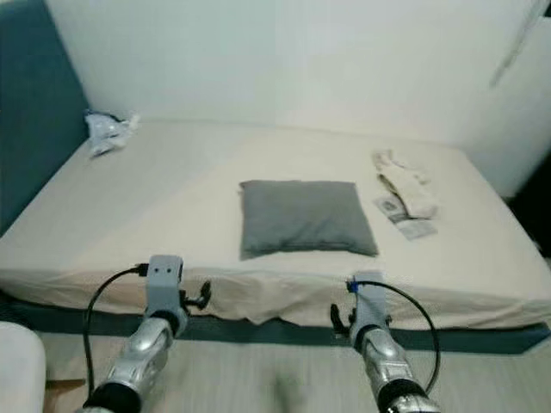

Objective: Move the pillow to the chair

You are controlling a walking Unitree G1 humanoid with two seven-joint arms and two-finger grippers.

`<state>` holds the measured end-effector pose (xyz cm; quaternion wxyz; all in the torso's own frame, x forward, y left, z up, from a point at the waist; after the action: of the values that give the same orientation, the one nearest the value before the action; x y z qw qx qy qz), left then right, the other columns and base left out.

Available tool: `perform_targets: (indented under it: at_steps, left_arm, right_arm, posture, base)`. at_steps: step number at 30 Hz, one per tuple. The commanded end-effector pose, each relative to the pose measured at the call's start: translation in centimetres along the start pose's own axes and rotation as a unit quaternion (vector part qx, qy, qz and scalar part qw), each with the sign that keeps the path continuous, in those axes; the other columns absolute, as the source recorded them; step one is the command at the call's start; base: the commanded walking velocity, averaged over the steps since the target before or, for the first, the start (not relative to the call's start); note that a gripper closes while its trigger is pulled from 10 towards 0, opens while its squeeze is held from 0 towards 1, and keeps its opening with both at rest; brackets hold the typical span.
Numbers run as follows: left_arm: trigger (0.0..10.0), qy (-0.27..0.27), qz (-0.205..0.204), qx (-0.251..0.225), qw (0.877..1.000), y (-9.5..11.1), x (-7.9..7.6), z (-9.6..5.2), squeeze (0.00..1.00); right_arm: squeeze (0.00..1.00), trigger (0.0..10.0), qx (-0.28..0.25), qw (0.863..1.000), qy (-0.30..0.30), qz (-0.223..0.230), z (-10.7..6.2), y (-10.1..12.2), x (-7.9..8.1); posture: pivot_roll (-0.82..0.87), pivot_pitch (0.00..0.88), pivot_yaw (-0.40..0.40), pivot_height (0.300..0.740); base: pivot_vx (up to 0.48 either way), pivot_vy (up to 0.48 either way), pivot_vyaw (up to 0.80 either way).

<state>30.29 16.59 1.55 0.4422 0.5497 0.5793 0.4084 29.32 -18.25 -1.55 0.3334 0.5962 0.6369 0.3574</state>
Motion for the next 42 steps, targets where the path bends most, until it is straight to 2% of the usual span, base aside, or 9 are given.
perform_targets:
  at_steps: [1,25,29,33,36,42]
  left_arm:
    - [10.0,-0.011,-0.003,0.002,1.0,-0.08,-0.67,0.08,0.0]
    - [10.0,-0.022,0.007,0.0,1.0,0.23,-0.7,0.27,0.0]
    - [10.0,-0.033,0.03,-0.003,0.999,0.21,-1.14,0.24,0.0]
    - [10.0,-0.031,0.032,-0.005,0.999,0.21,-1.03,0.21,0.0]
    - [10.0,-0.032,0.034,-0.006,0.999,0.25,-1.0,0.21,0.0]
    - [10.0,-0.03,0.037,-0.009,0.999,0.44,-0.89,0.29,0.0]
  right_arm:
    - [0.0,10.0,0.004,1.0,-0.011,-0.003,-0.19,-0.26,-0.83]
    - [0.0,10.0,0.003,1.0,-0.012,0.005,-0.29,-0.55,-0.68]
    - [0.0,10.0,0.004,1.0,-0.009,0.005,-0.3,-0.63,-0.58]
    - [0.0,10.0,0.002,1.0,-0.007,0.015,-0.28,-0.62,-0.44]
    - [0.0,10.0,0.004,1.0,-0.005,0.027,-0.27,-0.69,-0.34]
    - [0.0,10.0,0.007,1.0,-0.011,0.019,-0.3,-0.78,-0.46]
  posture:
    - [-0.03,0.077,-0.049,0.726]
    - [-0.03,0.066,-0.033,0.726]
    - [-0.03,0.059,-0.032,0.726]
    - [-0.03,0.054,-0.029,0.726]
    - [-0.03,0.05,-0.027,0.726]
    - [-0.03,0.051,-0.024,0.726]
  base:
    - [0.341,0.0,0.0]
    - [0.335,0.0,0.0]
    - [0.0,0.0,0.0]
    - [0.0,0.0,0.0]
    - [0.0,0.0,-0.68]
    - [0.0,0.0,-0.8]
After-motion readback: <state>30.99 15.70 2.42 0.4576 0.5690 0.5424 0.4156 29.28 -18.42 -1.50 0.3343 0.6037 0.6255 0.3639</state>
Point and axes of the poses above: a point about 5 cm out from each wrist's last joint towards the gripper, its own z axis pointing out of the wrist towards the gripper, its own y axis along the axis of the wrist's last joint, x = y × z, the point moved 1 cm from there along z, pointing out of the wrist towards the gripper, and after that the axes turned 2 degrees about -z, right-handed, at the moved point
